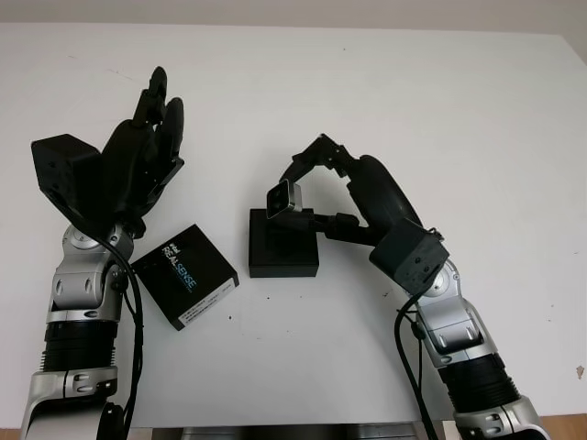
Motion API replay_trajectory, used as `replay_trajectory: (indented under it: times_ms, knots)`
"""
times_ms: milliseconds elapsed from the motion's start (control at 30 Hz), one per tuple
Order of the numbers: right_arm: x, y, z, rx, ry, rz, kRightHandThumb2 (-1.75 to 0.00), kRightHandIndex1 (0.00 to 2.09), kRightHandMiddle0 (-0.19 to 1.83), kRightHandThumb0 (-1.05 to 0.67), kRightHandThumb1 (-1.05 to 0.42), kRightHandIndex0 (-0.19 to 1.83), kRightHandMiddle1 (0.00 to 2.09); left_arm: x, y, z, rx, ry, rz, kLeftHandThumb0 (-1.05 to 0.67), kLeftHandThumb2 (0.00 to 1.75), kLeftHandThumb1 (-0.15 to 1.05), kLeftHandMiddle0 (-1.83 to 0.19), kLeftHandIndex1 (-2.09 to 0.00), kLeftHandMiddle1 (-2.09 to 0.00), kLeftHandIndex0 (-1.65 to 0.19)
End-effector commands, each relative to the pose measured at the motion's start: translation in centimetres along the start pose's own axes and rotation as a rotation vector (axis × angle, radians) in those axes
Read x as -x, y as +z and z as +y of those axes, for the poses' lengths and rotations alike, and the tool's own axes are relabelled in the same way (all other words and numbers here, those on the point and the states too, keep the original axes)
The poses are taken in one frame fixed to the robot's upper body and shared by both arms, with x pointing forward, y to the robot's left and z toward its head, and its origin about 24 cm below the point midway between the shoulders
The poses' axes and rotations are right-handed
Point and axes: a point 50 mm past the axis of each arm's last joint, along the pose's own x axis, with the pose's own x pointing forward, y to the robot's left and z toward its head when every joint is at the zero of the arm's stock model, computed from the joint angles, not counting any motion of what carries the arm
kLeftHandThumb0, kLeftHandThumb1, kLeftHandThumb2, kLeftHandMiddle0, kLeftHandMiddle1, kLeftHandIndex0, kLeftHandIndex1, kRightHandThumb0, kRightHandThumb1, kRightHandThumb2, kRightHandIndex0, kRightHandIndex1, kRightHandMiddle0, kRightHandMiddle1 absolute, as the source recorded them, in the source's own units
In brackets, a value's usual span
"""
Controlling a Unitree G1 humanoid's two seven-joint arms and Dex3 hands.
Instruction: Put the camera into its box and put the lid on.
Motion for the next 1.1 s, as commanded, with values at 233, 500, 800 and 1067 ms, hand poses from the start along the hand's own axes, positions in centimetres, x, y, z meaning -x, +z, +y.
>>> replay_trajectory:
  times_ms: [233,500,800,1067]
  knots:
    - [1.9,-0.3,1.2,-0.106,-0.005,0.037,-0.06,0.47,0.33,-0.48,-1.01,0.13,1.62,0.1,0.1,0.2,-0.010,0.006,-0.004,-0.79,0.59,1.05,0.19,0.00,0.00,0.19]
    - [3.0,-1.0,3.0,-0.217,-0.068,0.099,-0.06,0.45,0.32,-0.48,-1.01,0.16,1.63,0.1,0.1,0.2,-0.018,-0.001,-0.004,-0.80,0.60,1.05,0.19,0.00,0.00,0.19]
    - [3.1,-2.5,5.1,-0.320,-0.139,0.117,-0.06,0.41,0.30,-0.49,-1.03,0.16,1.67,0.2,0.0,0.1,-0.020,0.011,0.000,-0.81,0.59,1.05,0.19,0.00,0.00,0.19]
    - [2.7,-3.3,6.3,-0.351,-0.187,0.110,-0.06,0.44,0.28,-0.49,-1.04,0.16,1.71,0.2,-0.1,0.2,-0.023,0.013,0.006,-0.82,0.59,1.05,0.19,0.00,0.00,0.19]
